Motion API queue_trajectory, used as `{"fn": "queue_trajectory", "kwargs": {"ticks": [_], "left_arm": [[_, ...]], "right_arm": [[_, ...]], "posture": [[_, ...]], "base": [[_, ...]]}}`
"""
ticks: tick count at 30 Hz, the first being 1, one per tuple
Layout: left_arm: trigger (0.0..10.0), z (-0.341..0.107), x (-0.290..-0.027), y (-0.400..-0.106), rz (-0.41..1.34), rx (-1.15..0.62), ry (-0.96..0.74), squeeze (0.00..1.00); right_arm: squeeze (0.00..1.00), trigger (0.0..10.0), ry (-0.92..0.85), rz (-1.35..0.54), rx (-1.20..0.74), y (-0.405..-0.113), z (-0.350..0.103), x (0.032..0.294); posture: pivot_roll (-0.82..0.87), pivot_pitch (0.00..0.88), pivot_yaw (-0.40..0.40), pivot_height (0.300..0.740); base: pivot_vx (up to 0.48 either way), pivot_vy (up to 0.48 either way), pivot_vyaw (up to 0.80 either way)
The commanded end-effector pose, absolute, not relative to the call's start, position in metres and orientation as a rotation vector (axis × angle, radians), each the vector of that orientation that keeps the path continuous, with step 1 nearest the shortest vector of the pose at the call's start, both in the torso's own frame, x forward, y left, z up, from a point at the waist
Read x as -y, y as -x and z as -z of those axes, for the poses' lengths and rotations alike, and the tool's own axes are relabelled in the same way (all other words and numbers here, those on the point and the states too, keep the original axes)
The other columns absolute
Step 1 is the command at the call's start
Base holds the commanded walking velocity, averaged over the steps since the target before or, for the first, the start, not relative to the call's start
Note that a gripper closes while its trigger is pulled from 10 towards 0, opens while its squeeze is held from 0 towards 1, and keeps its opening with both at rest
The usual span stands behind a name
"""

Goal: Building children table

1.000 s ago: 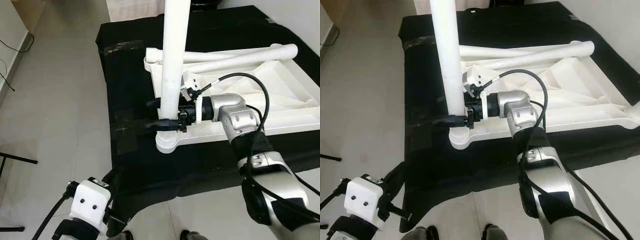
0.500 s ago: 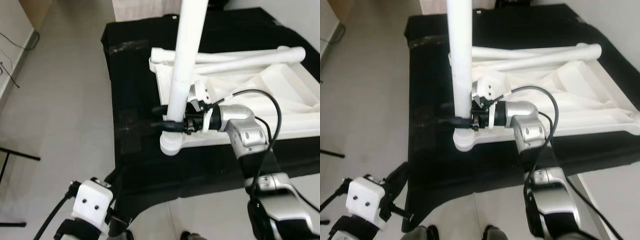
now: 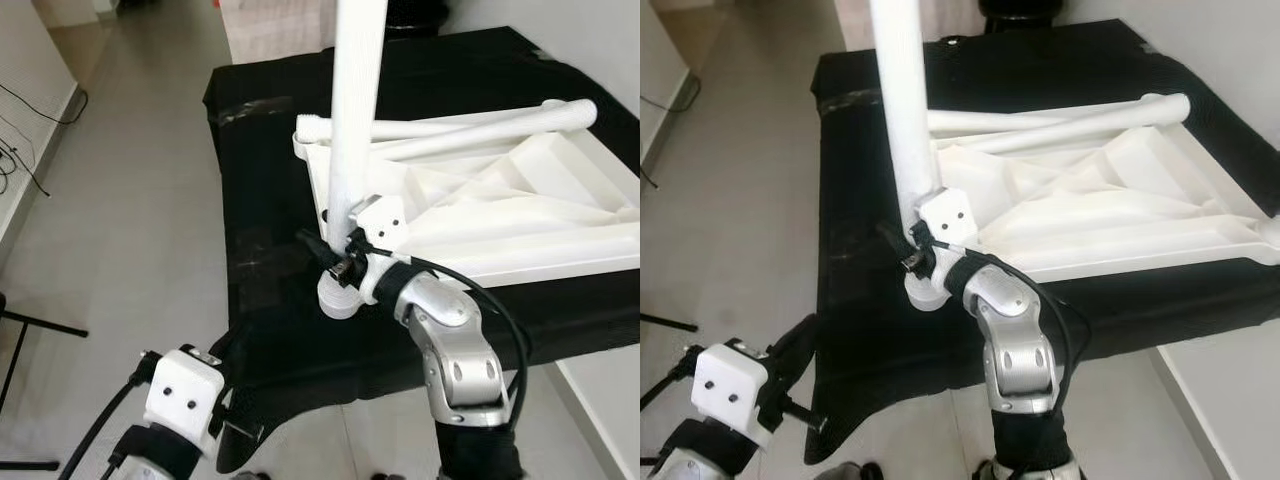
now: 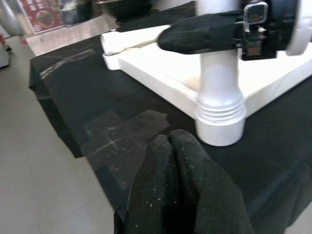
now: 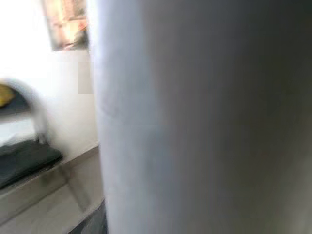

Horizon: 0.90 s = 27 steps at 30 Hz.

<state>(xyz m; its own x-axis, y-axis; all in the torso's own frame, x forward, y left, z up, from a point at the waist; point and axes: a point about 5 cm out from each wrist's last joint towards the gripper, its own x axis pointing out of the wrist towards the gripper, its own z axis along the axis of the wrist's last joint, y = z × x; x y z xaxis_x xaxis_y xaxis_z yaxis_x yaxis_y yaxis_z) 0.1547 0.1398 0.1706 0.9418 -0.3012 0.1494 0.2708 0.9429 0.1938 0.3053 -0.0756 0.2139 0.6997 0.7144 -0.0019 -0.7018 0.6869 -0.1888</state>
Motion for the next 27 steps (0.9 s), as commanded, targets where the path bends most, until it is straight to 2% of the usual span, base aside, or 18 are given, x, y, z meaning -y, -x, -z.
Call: {"fn": "queue_trajectory", "kwargs": {"ticks": [1, 2, 3, 4, 5, 6, 7, 8, 9, 15, 16, 21, 22, 27], "left_arm": [[8.9, -0.164, -0.144, -0.154, 0.277, 0.144, -0.191, 0.0], [8.9, -0.164, -0.144, -0.154, 0.273, 0.146, -0.191, 0.0], [0.0, -0.165, -0.143, -0.154, 0.276, 0.148, -0.188, 0.0], [0.0, -0.165, -0.143, -0.154, 0.276, 0.148, -0.188, 0.0], [0.0, -0.165, -0.143, -0.154, 0.283, 0.148, -0.183, 0.0], [0.0, -0.165, -0.142, -0.154, 0.289, 0.148, -0.179, 0.0], [0.0, -0.165, -0.141, -0.154, 0.294, 0.147, -0.173, 0.0], [0.0, -0.165, -0.14, -0.154, 0.297, 0.146, -0.17, 0.0], [10.0, -0.165, -0.14, -0.154, 0.304, 0.141, -0.162, 0.0], [10.0, -0.164, -0.136, -0.153, 0.334, 0.131, -0.13, 0.0], [10.0, -0.164, -0.135, -0.153, 0.352, 0.129, -0.115, 0.0], [10.0, -0.164, -0.132, -0.152, 0.372, 0.127, -0.1, 0.0], [10.0, -0.164, -0.128, -0.151, 0.43, 0.121, -0.068, 0.0], [10.0, -0.165, -0.124, -0.149, 0.487, 0.121, -0.044, 0.0]], "right_arm": [[0.0, 10.0, 0.23, -0.807, -0.02, -0.31, -0.204, 0.079], [0.0, 10.0, 0.249, -0.826, -0.018, -0.31, -0.208, 0.079], [0.0, 10.0, 0.248, -0.862, 0.004, -0.317, -0.215, 0.081], [0.0, 10.0, 0.248, -0.862, 0.004, -0.317, -0.215, 0.081], [0.55, 10.0, 0.222, -0.951, 0.034, -0.319, -0.224, 0.082], [0.55, 10.0, 0.204, -1.018, 0.058, -0.32, -0.231, 0.083], [1.0, 10.0, 0.182, -1.075, 0.062, -0.321, -0.236, 0.085], [1.0, 10.0, 0.169, -1.1, 0.058, -0.321, -0.238, 0.086], [1.0, 10.0, 0.17, -1.171, 0.068, -0.324, -0.243, 0.089], [1.0, 10.0, 0.234, -1.359, 0.09, -0.331, -0.254, 0.1], [0.0, 10.0, 0.245, -1.422, 0.075, -0.333, -0.255, 0.104], [0.0, 10.0, 0.248, -1.494, 0.057, -0.337, -0.256, 0.109], [0.0, 10.0, 0.226, -1.482, 0.043, -0.347, -0.253, 0.112], [0.0, 10.0, 0.202, -1.522, -0.006, -0.353, -0.243, 0.115]], "posture": [[0.07, 0.197, 0.006, 0.74], [0.07, 0.197, 0.006, 0.74], [0.08, 0.194, 0.0, 0.74], [0.08, 0.194, 0.0, 0.74], [0.08, 0.194, 0.0, 0.74], [0.08, 0.194, 0.0, 0.74], [0.08, 0.197, -0.004, 0.74], [0.08, 0.197, -0.004, 0.74], [0.09, 0.2, -0.006, 0.74], [0.09, 0.206, -0.014, 0.74], [0.1, 0.212, -0.017, 0.74], [0.1, 0.213, -0.021, 0.74], [0.1, 0.218, -0.032, 0.74], [0.1, 0.22, -0.032, 0.74]], "base": [[0.0, 0.0, 0.0], [0.0, 0.0, 0.0], [0.0, 0.0, 0.0], [0.0, 0.0, 0.0], [0.0, 0.0, 0.0], [0.0, 0.0, 0.0], [0.0, 0.0, 0.0], [0.0, 0.0, 0.0], [0.0, 0.0, 0.0], [0.0, 0.0, 0.0], [0.0, 0.0, 0.0], [0.0, 0.0, 0.0], [0.0, 0.0, 0.0], [0.0, 0.0, 0.0]]}}
